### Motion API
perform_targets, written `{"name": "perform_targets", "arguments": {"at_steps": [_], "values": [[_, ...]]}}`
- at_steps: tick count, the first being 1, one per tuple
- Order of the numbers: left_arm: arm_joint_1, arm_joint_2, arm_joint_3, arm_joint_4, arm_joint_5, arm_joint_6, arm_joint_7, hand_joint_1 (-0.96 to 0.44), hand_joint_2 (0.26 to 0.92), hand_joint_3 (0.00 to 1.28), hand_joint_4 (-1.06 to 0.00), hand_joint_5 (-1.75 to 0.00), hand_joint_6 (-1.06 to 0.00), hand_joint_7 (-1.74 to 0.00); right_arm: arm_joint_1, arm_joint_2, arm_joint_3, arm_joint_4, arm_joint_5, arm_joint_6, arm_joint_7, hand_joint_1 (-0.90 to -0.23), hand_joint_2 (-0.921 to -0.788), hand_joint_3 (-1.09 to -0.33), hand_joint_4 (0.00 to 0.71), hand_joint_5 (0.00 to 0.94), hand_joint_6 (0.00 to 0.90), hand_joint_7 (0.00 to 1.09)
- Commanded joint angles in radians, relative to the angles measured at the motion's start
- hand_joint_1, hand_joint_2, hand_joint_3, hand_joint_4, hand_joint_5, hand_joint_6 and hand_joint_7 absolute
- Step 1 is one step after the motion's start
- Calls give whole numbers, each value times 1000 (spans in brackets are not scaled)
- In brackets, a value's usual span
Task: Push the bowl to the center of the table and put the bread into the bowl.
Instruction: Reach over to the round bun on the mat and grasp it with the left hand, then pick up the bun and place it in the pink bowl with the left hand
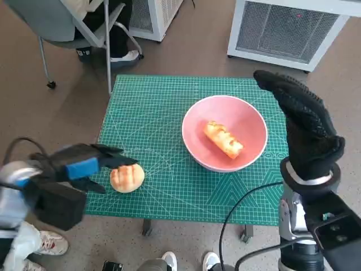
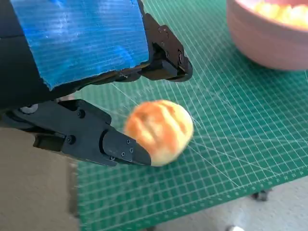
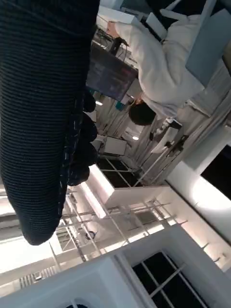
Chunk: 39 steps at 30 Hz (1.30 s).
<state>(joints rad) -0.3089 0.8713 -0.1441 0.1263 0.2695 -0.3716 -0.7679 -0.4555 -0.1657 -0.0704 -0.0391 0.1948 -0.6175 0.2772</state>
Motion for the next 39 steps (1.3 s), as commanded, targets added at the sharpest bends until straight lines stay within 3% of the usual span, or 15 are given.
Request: {"name": "perform_targets", "arguments": {"at_steps": [1,8,14,15,16,17,18,21,31,39], "values": [[-23,-45,-35,65,53,-34,58,-59,852,0,-358,-11,-453,-5,12,-10,-1,2,10,12,13,-407,-921,-510,449,3,95,791],[-45,-103,-83,184,128,-95,157,-4,878,9,-477,-30,-536,-33,20,-7,0,-2,5,10,12,-396,-921,-515,448,3,89,799],[-62,-119,-109,241,174,-136,211,63,915,43,-735,-93,-735,-107,23,-7,-2,-6,-4,11,7,-393,-921,-519,447,2,85,806],[-64,-120,-111,246,178,-141,216,51,917,56,-726,-305,-696,-334,23,-7,-2,-7,-5,11,5,-393,-921,-519,447,2,84,806],[-67,-120,-113,250,181,-147,221,33,918,100,-683,-647,-610,-690,24,-7,-3,-7,-6,10,5,-393,-921,-519,447,2,83,808],[-69,-120,-114,254,184,-152,225,22,919,116,-669,-864,-570,-890,24,-7,-3,-7,-7,10,4,-393,-921,-519,447,2,83,809],[-73,-120,-115,258,187,-159,230,15,920,127,-661,-1003,-545,-1018,24,-7,-4,-6,-9,9,4,-393,-921,-519,447,2,82,810],[-82,-118,-120,267,194,-172,242,6,920,110,-671,-1158,-562,-1116,24,-5,-5,-3,-12,8,2,-395,-921,-518,447,2,81,813],[-119,-108,-112,262,179,-171,234,3,920,80,-665,-1206,-627,-1147,33,0,-6,-7,-21,1,-5,-404,-921,-518,447,2,76,822],[-163,-99,-49,189,113,-115,210,3,920,77,-659,-1181,-637,-1171,38,-3,-10,-5,-15,-4,-5,-408,-921,-517,447,2,73,827]]}}
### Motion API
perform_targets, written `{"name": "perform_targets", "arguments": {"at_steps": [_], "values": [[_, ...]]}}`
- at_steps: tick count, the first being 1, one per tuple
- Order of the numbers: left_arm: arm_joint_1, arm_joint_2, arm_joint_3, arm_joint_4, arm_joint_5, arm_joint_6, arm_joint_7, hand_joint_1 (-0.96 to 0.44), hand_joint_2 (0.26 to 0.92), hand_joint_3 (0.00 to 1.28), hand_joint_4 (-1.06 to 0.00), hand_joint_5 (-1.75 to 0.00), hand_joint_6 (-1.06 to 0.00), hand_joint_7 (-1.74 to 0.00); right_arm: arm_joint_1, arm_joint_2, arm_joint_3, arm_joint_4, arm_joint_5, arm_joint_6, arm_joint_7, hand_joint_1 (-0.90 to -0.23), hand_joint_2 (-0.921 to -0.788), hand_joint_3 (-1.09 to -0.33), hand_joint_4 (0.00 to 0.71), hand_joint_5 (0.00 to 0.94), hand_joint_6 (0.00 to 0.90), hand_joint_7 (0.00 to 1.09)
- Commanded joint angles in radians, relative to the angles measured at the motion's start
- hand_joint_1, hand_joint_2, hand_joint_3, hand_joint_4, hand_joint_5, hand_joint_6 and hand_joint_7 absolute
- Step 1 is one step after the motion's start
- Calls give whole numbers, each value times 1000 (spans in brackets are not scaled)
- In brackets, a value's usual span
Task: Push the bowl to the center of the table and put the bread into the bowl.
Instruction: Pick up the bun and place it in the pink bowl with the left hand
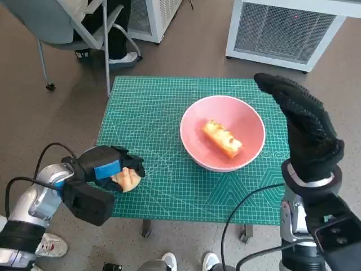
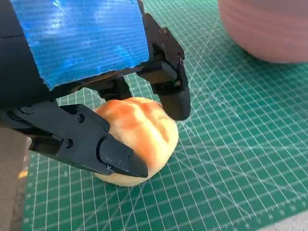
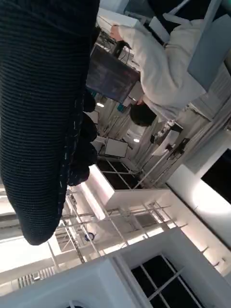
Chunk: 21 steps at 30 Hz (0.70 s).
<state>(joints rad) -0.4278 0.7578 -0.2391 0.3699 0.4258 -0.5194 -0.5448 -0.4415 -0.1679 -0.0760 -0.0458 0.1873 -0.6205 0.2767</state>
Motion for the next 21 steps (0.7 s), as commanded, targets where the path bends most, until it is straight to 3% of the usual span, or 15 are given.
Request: {"name": "perform_targets", "arguments": {"at_steps": [1,12,21], "values": [[-53,14,60,-72,-52,38,-7,3,920,77,-658,-1181,-638,-1172,24,-1,-5,2,-6,-2,-3,-409,-921,-517,447,2,73,827],[-162,-41,137,-208,-73,101,61,3,919,48,-674,-1187,-692,-1090,22,-5,-13,18,3,-17,1,-409,-921,-514,453,5,73,829],[-295,-175,84,-233,-50,119,113,3,910,10,-740,-1127,-753,-1014,18,1,-12,24,-1,-22,-3,-397,-921,-516,455,5,75,825]]}}
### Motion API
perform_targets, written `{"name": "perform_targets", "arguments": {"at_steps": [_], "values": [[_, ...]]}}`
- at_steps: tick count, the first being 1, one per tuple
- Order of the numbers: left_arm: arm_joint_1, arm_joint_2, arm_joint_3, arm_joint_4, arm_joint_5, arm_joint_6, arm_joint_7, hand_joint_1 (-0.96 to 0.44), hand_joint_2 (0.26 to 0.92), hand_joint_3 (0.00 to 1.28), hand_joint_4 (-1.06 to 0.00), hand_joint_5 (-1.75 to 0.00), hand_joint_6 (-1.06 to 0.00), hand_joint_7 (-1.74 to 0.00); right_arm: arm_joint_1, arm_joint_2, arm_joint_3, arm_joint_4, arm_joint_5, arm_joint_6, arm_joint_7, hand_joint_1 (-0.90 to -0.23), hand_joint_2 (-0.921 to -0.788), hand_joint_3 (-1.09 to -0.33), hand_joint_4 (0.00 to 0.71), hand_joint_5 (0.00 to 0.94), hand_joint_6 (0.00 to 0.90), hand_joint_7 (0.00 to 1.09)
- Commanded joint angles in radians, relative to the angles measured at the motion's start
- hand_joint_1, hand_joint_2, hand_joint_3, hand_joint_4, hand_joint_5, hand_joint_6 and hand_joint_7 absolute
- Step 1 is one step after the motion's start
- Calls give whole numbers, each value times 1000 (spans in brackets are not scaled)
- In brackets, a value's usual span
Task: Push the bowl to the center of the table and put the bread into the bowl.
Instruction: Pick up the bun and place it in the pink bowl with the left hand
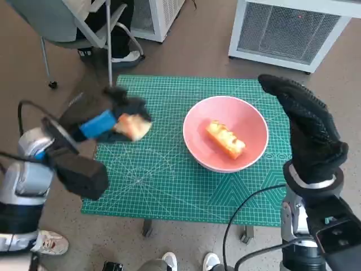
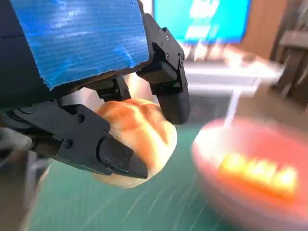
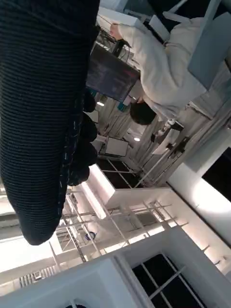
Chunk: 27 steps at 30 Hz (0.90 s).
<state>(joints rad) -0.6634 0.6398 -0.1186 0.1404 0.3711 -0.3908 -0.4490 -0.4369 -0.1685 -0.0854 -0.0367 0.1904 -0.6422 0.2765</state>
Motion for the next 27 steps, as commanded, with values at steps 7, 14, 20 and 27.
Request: {"name": "perform_targets", "arguments": {"at_steps": [7,14,20,27], "values": [[-163,-141,-115,85,43,-61,28,3,916,9,-730,-1116,-739,-1050,12,6,-1,19,-11,-2,-8,-391,-921,-519,455,5,76,823],[-273,-233,-195,262,77,-125,43,2,920,59,-675,-1135,-662,-1170,20,8,-2,14,-19,-4,-14,-389,-921,-523,454,4,76,821],[-348,-288,-264,445,114,-145,18,1,921,122,-611,-1185,-580,-1271,33,6,-8,1,-24,-2,-20,-389,-921,-521,454,4,77,819],[-392,-310,-326,524,154,-78,-65,-78,901,160,-406,-648,-366,-763,46,6,-15,-14,-36,-1,-28,-391,-921,-517,456,5,82,812]]}}
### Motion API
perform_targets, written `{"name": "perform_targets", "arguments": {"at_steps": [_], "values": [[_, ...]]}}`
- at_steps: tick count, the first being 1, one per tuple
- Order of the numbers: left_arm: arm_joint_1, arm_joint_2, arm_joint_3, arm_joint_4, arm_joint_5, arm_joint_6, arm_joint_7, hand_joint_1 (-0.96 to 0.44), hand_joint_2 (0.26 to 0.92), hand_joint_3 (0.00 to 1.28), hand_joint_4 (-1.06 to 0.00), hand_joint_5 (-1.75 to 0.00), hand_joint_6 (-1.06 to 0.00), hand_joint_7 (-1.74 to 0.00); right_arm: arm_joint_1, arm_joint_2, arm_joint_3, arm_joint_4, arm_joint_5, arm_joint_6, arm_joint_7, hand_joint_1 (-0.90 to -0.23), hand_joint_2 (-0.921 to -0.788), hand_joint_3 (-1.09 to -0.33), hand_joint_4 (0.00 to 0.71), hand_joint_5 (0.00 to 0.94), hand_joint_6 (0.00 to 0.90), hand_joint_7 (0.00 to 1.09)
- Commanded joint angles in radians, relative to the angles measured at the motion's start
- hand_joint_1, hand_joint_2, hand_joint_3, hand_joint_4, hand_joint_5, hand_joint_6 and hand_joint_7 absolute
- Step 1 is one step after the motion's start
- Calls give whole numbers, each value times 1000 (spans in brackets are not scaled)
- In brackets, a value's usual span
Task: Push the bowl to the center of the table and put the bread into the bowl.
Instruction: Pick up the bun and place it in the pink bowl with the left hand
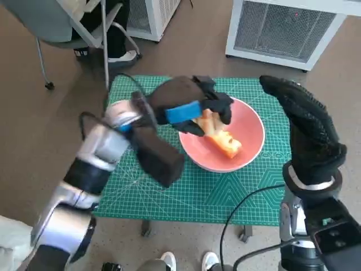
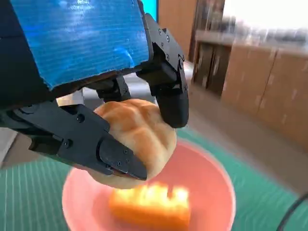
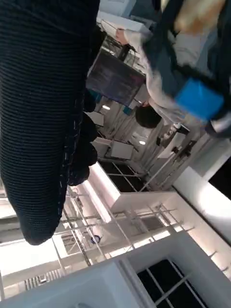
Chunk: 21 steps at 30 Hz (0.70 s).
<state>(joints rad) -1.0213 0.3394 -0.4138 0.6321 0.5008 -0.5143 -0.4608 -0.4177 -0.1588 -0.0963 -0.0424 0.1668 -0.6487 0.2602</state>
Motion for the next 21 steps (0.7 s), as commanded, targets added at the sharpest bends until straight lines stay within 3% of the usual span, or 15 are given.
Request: {"name": "perform_targets", "arguments": {"at_steps": [1,3,6,14,21], "values": [[-36,-13,-34,28,22,64,-71,-109,908,110,-395,-418,-380,-526,30,-4,-6,-11,-14,6,-13,-390,-921,-516,456,5,83,810],[-35,-19,-38,20,18,85,-93,-177,916,59,-358,-172,-395,-271,37,-6,-9,-16,-15,7,-14,-389,-921,-515,454,4,85,806],[-26,-18,-41,7,25,87,-85,-238,919,35,-322,-56,-405,-147,44,-7,-13,-18,-16,6,-16,-394,-921,-513,449,1,88,799],[-13,-18,-32,40,12,12,-16,-298,921,18,-268,-3,-407,-61,54,-10,-20,-26,-19,12,-21,-402,-921,-506,433,0,89,778],[-1,-22,26,55,-86,-25,-22,-303,921,13,-255,-2,-404,-41,53,-10,-28,-36,-26,25,-33,-411,-921,-502,420,0,103,739]]}}
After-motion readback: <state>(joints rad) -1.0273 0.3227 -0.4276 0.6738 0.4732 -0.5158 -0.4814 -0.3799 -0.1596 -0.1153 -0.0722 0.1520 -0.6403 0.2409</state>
